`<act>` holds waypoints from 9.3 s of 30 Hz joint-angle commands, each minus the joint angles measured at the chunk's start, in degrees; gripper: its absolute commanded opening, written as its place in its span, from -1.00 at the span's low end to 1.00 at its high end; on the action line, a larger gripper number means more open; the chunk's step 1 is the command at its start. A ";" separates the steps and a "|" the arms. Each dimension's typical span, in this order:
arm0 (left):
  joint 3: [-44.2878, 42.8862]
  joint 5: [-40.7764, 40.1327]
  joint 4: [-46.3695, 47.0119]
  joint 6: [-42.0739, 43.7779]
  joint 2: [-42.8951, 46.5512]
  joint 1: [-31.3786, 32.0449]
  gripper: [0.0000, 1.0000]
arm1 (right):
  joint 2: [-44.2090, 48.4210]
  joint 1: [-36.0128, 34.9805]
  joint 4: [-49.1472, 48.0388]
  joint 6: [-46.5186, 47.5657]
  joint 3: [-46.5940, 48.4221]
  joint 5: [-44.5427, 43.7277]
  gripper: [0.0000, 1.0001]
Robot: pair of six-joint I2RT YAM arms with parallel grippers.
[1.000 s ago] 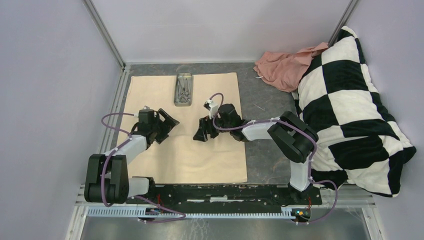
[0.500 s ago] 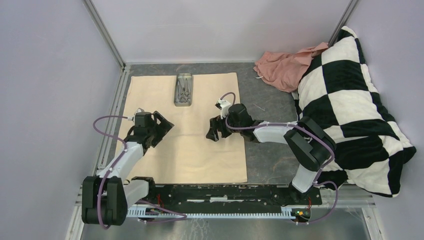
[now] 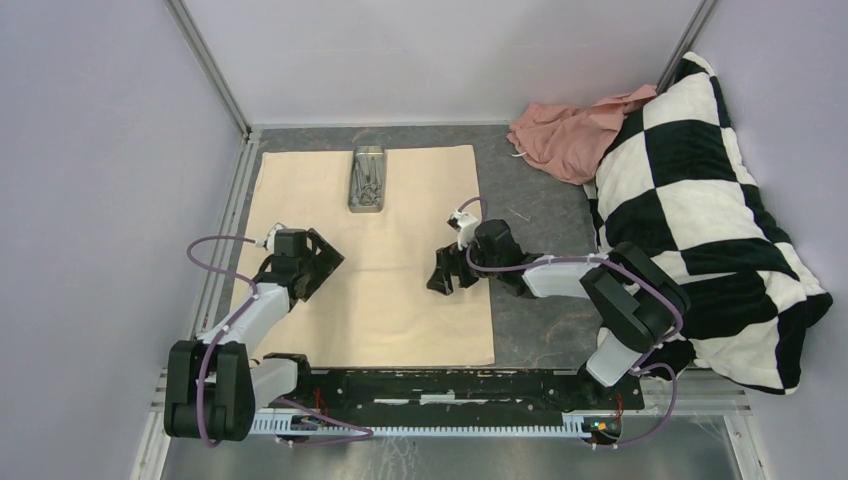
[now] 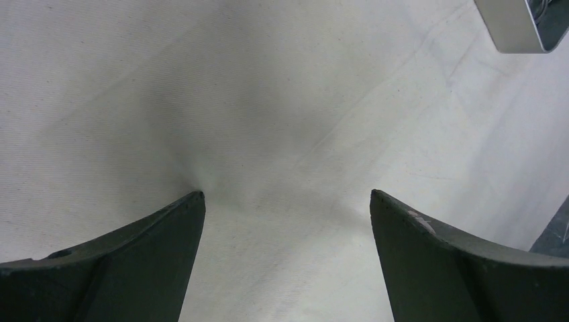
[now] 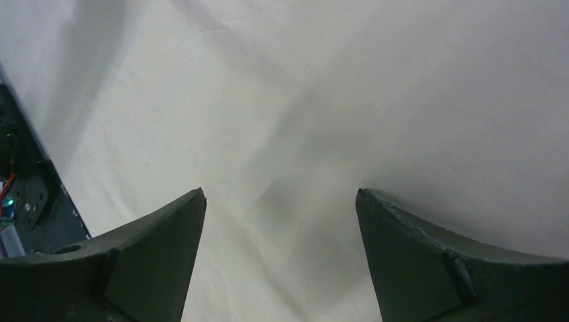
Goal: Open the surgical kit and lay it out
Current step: Smooth out the surgical kit at the center of the board, then pick up the container from the surgical kit, then place the container in the surgical kit.
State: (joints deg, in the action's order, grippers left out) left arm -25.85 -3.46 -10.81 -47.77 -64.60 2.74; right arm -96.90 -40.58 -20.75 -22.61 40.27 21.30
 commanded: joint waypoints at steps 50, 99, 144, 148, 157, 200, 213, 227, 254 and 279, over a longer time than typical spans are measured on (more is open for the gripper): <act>-3.36 2.12 15.69 -3.19 -13.98 1.83 0.96 | 10.76 -18.22 4.02 -3.81 -12.76 -12.98 0.63; -22.44 -5.61 -9.76 8.47 -1.29 1.00 0.99 | 7.43 -24.55 33.08 11.33 13.75 -38.00 0.73; -5.03 -6.79 -15.43 0.36 21.99 -15.37 0.99 | 6.32 -18.19 23.89 11.55 10.59 -33.51 0.93; -9.16 6.83 -7.72 5.80 16.05 -15.01 0.99 | 4.99 -11.59 15.77 9.10 14.03 -31.51 0.93; -24.30 16.10 -4.01 15.68 -3.34 -9.90 0.81 | -6.62 -1.98 -0.31 8.10 26.67 -33.49 0.91; -75.21 0.83 -12.92 33.26 -64.57 3.25 -0.54 | -4.38 10.62 -21.18 14.38 11.89 -11.80 0.91; -70.20 -0.19 -13.05 32.39 -54.79 5.78 -0.96 | -3.80 12.42 -21.40 13.98 10.89 -14.12 0.90; -44.52 -4.67 -17.30 29.82 -21.83 16.77 -0.96 | 5.88 14.28 -20.38 16.91 1.43 -21.51 0.94; -23.89 -21.05 -5.88 6.89 -18.87 57.54 -0.96 | 12.78 19.87 -22.77 15.70 -7.49 -24.47 0.96; -25.72 -23.30 -11.19 3.12 -23.81 62.72 -0.09 | 10.49 21.00 -23.02 13.64 -6.53 -21.44 0.96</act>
State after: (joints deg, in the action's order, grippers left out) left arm -49.63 -23.11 -19.49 -42.19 -91.35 65.34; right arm -85.65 -19.92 -41.15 -7.81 32.38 -1.21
